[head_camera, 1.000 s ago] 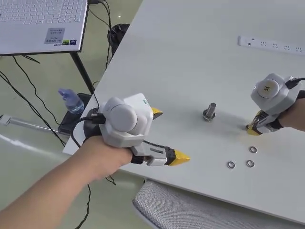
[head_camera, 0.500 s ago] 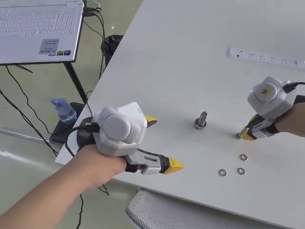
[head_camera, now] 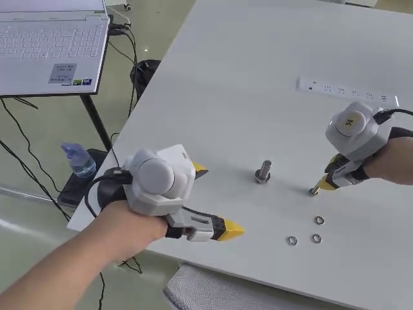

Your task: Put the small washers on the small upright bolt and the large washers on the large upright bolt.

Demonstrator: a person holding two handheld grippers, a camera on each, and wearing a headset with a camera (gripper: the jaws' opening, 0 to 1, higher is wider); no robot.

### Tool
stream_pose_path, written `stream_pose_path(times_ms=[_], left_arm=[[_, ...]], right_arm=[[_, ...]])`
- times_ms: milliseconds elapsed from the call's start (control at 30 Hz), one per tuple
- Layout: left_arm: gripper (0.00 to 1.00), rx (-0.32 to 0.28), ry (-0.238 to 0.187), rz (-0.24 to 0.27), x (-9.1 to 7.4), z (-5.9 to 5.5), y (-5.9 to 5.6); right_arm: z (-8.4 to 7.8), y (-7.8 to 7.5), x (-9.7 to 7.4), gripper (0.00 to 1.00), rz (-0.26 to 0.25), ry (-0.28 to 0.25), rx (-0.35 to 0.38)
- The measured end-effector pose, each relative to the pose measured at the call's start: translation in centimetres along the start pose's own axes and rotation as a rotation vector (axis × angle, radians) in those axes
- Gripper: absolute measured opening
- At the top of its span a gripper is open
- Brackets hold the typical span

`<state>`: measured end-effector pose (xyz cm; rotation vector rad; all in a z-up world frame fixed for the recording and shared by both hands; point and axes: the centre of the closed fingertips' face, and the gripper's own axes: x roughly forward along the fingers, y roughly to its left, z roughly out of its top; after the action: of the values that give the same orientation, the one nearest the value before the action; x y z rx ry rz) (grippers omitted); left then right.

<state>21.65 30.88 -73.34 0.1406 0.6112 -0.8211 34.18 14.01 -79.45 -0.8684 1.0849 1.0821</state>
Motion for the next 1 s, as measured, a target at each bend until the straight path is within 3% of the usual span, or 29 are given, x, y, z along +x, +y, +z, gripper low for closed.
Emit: stream_pose_path(times_ms=[400, 733, 1000], left_arm=[[0.78, -0.003, 0.018, 0.006, -0.5, -1.0, -0.5], [0.79, -0.001, -0.013, 0.01, -0.8, -0.3, -0.5], [0.8, 0.004, -0.016, 0.005, -0.5, 0.1, -0.4]], right_arm=[[-0.8, 1.4, -0.6, 0.25, -0.004, -0.015, 0.017], [-2.4, 3.7, -0.1, 0.25, 0.01, -0.001, 0.032], [-3.0, 4.3, 0.0, 0.25, 0.02, 0.018, 0.041]])
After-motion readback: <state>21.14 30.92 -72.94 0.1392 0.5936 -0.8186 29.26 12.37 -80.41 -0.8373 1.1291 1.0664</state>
